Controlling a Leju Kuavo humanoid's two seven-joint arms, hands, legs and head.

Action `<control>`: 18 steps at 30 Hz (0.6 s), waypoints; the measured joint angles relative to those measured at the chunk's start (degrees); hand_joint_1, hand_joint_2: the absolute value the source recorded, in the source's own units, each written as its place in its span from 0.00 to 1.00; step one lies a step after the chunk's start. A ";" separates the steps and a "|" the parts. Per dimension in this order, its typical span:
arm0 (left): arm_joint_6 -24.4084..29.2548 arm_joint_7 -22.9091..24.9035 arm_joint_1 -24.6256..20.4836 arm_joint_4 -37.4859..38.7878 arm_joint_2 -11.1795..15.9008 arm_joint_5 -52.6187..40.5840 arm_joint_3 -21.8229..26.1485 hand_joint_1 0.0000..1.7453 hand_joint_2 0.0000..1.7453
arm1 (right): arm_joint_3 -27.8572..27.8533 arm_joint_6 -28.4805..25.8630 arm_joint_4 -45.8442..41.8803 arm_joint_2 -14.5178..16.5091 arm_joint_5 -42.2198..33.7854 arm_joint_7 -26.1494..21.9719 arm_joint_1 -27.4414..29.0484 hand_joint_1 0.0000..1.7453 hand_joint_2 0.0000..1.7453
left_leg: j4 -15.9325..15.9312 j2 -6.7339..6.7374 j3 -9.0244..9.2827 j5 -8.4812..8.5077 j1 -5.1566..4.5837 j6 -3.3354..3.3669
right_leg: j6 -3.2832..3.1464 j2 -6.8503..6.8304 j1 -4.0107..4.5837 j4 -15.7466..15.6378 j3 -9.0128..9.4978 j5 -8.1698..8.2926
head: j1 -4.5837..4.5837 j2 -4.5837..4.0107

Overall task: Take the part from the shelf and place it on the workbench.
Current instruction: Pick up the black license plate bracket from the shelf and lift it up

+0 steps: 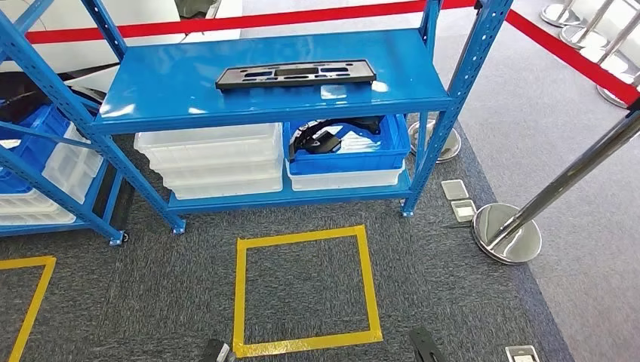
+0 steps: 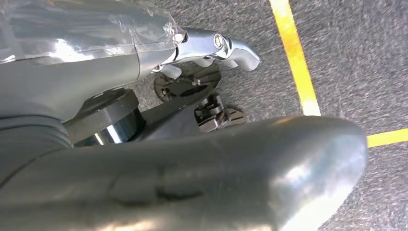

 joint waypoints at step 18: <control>0.01 -0.84 0.13 0.15 0.49 1.36 0.20 0.00 0.00 | -7.23 -2.57 0.00 -0.73 -4.71 -3.70 1.06 0.00 0.00 | -2.32 0.22 -1.95 3.73 0.63 2.26 | 2.41 0.07 -0.35 10.59 -2.16 -7.78 | -0.75 0.00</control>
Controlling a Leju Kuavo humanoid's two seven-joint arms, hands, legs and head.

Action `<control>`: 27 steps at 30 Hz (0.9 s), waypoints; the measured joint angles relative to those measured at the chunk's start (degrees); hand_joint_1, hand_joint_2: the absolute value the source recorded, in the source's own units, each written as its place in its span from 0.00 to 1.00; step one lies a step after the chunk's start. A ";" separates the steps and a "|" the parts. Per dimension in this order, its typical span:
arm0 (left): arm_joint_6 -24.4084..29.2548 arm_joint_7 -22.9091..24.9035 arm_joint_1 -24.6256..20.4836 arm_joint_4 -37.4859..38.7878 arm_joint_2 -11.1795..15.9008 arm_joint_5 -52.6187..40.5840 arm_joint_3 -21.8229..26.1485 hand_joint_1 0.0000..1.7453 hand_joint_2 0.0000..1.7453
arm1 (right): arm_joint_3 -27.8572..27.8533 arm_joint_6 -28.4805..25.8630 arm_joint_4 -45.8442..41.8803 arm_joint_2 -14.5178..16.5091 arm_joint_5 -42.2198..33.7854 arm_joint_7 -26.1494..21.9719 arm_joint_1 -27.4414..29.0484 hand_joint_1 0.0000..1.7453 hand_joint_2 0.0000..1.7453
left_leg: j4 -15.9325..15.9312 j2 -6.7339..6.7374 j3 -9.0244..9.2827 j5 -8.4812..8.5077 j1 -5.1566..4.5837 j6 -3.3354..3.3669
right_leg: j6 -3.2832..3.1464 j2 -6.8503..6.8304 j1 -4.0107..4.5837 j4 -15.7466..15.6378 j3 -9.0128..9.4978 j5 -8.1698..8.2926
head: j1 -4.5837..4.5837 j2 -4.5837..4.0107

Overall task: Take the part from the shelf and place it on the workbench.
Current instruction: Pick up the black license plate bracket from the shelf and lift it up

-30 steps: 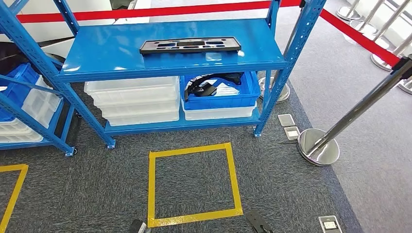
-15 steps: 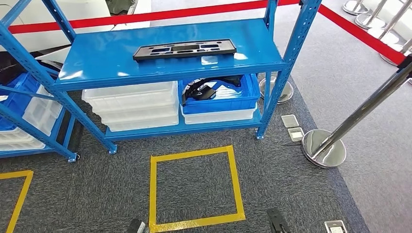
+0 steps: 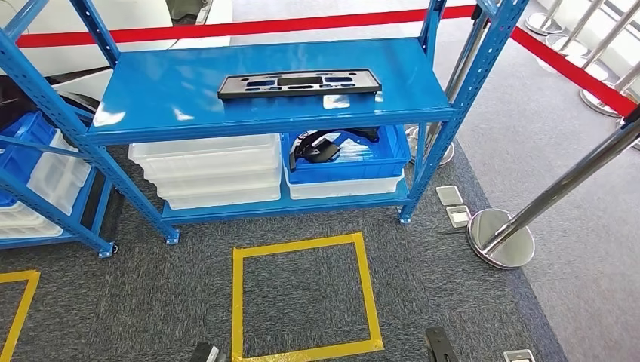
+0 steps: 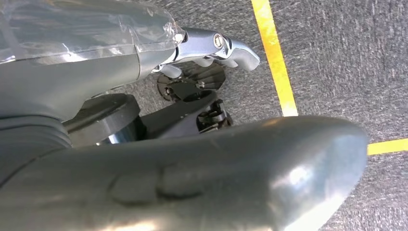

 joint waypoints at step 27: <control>-0.98 1.16 0.19 0.03 -0.24 -1.21 -0.18 0.00 0.00 | 0.02 1.98 0.13 0.38 2.89 1.85 -0.49 0.00 0.00 | 0.76 -0.17 -0.97 0.18 -0.17 -0.98 | -0.78 -0.03 0.24 -10.42 5.83 4.01 | -1.38 0.00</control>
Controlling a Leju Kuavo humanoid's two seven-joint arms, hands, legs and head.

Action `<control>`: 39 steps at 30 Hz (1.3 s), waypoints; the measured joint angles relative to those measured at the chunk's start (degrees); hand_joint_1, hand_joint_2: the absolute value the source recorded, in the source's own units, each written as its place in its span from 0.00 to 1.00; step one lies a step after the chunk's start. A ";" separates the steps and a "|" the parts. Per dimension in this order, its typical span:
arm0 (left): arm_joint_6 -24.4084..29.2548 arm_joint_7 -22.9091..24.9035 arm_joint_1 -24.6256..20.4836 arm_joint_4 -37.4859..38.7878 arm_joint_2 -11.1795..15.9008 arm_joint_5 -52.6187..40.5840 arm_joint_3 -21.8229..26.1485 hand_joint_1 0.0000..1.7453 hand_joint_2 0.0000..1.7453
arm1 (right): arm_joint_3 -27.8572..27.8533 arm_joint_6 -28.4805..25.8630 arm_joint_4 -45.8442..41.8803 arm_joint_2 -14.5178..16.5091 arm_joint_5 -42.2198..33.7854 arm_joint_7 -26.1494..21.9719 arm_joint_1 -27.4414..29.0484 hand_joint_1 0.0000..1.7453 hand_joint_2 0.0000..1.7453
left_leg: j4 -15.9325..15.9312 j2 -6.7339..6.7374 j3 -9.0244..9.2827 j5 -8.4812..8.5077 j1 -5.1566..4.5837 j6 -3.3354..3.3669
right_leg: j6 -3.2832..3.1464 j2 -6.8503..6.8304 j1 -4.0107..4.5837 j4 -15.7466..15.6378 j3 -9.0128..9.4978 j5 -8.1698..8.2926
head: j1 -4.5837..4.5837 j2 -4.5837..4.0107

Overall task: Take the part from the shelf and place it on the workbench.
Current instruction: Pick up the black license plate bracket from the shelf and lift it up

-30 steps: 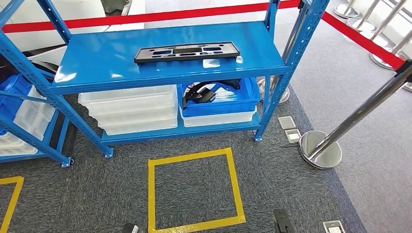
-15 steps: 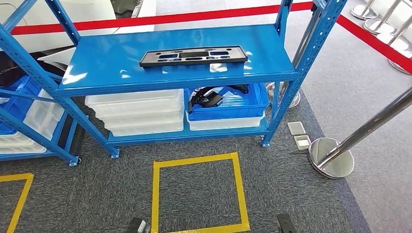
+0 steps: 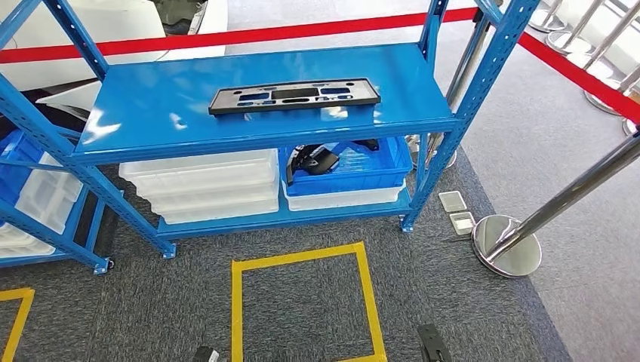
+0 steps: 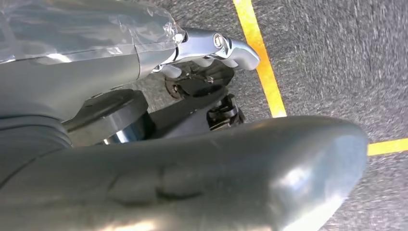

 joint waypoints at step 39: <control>-2.78 -0.01 -0.47 0.05 -0.33 -1.71 -0.53 0.00 0.00 | 0.10 0.12 0.20 0.41 -0.07 0.50 0.34 0.00 0.00 | -1.11 -0.08 4.46 -2.79 0.21 0.72 | 0.52 -0.04 -0.07 8.29 -8.04 2.75 | 2.49 0.00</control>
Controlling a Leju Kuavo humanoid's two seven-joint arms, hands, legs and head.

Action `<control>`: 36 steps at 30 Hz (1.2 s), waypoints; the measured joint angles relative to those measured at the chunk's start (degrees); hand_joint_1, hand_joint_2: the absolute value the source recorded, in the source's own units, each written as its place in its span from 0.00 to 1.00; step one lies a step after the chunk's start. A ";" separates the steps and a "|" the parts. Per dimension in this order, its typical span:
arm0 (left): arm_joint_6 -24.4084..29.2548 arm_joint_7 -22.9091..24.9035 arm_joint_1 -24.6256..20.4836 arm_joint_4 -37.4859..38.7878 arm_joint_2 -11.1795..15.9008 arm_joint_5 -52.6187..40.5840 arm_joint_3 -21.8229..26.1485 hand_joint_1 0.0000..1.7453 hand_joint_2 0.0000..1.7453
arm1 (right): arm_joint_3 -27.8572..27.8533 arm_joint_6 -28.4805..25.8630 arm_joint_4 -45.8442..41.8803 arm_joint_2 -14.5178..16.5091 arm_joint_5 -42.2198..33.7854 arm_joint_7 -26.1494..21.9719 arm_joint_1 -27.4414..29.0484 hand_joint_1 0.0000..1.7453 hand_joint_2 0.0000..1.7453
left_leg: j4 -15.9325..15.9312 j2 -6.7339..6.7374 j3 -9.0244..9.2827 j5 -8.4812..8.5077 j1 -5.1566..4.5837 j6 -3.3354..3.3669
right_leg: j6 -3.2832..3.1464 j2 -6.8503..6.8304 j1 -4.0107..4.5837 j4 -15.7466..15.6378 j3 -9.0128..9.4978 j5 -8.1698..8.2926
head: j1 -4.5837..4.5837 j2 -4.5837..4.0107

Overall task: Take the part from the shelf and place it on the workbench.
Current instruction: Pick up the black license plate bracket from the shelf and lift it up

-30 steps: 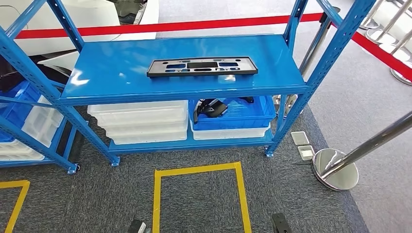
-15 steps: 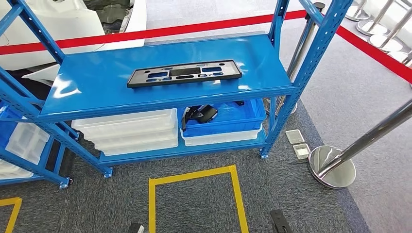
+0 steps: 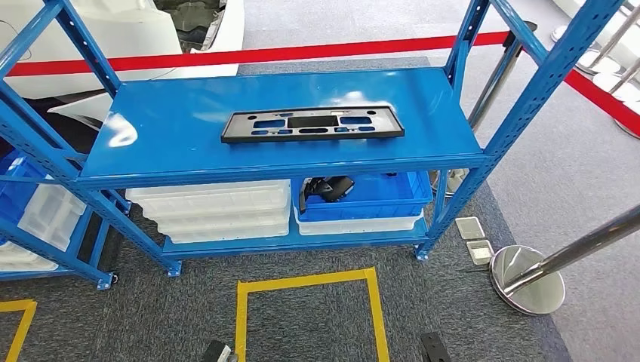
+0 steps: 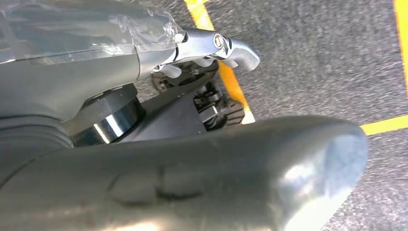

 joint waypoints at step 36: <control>0.09 0.84 -0.45 0.09 0.21 -0.07 -1.26 0.00 0.00 | 0.00 -0.23 0.24 0.15 -0.58 -0.09 0.20 0.00 0.00 | 0.41 0.12 0.32 -1.06 -0.36 -1.09 | -0.98 0.12 0.33 -6.81 2.56 1.71 | -0.21 -0.01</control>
